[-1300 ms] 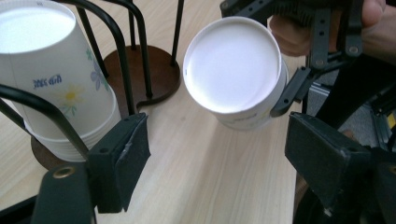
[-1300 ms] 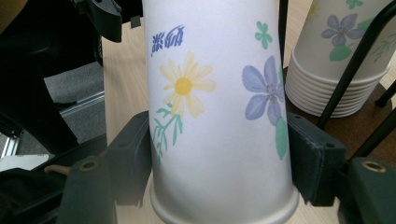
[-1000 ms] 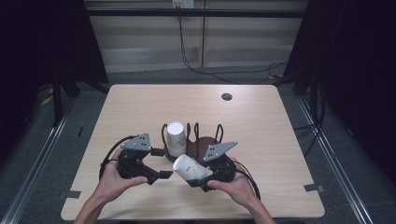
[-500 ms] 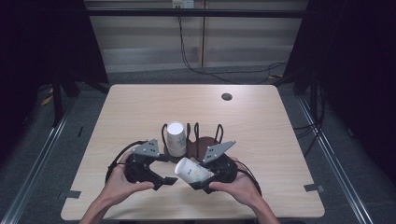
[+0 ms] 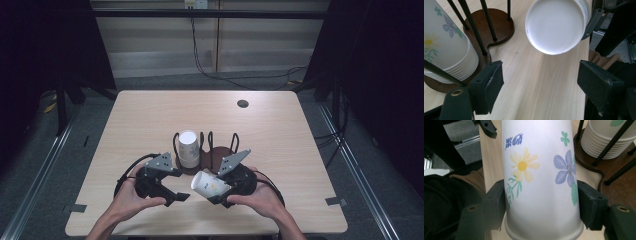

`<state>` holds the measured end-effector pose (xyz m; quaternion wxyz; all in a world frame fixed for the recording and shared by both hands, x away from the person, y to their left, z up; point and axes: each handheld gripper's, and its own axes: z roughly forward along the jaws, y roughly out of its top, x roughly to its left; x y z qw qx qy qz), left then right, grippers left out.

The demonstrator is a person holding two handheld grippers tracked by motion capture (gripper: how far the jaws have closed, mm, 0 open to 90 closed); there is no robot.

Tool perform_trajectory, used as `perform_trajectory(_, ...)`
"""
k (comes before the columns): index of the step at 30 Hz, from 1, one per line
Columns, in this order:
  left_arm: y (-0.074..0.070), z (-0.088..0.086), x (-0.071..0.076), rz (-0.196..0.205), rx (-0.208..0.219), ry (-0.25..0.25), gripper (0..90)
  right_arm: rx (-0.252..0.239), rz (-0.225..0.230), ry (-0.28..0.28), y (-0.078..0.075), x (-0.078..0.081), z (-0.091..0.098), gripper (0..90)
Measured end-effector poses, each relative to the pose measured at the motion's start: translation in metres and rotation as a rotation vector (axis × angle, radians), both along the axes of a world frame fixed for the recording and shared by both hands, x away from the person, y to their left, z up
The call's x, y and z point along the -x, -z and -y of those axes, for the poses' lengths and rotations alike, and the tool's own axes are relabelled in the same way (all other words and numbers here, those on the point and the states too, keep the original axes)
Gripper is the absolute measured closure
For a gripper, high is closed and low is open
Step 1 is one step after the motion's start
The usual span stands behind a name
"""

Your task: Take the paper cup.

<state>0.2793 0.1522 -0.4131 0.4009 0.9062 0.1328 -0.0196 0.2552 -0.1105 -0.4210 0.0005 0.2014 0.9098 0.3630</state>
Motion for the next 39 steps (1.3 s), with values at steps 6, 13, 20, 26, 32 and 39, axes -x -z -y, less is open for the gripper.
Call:
perform_trajectory(6,0.001,0.002,0.003,0.001,0.004,0.018,19.6,0.041,-0.001,-0.011,0.001,0.000,-0.003,32.4)
perform_trajectory(13,0.002,0.004,0.005,-0.007,0.021,0.027,24.4,0.087,-0.005,-0.041,0.003,0.000,-0.009,32.4)
perform_trajectory(20,0.000,-0.002,0.008,0.027,0.010,0.011,24.2,0.110,-0.009,-0.058,0.001,-0.001,-0.013,32.5)
perform_trajectory(26,0.001,-0.002,0.005,-0.002,0.023,0.009,24.0,0.170,-0.011,-0.119,-0.002,-0.005,-0.024,32.5)
perform_trajectory(32,0.006,0.000,0.004,-0.021,-0.005,0.035,24.2,0.203,-0.041,-0.147,0.000,-0.007,-0.033,32.5)
perform_trajectory(39,0.006,0.007,0.006,-0.033,-0.021,0.078,25.2,0.242,-0.032,-0.162,0.002,-0.005,-0.038,32.7)
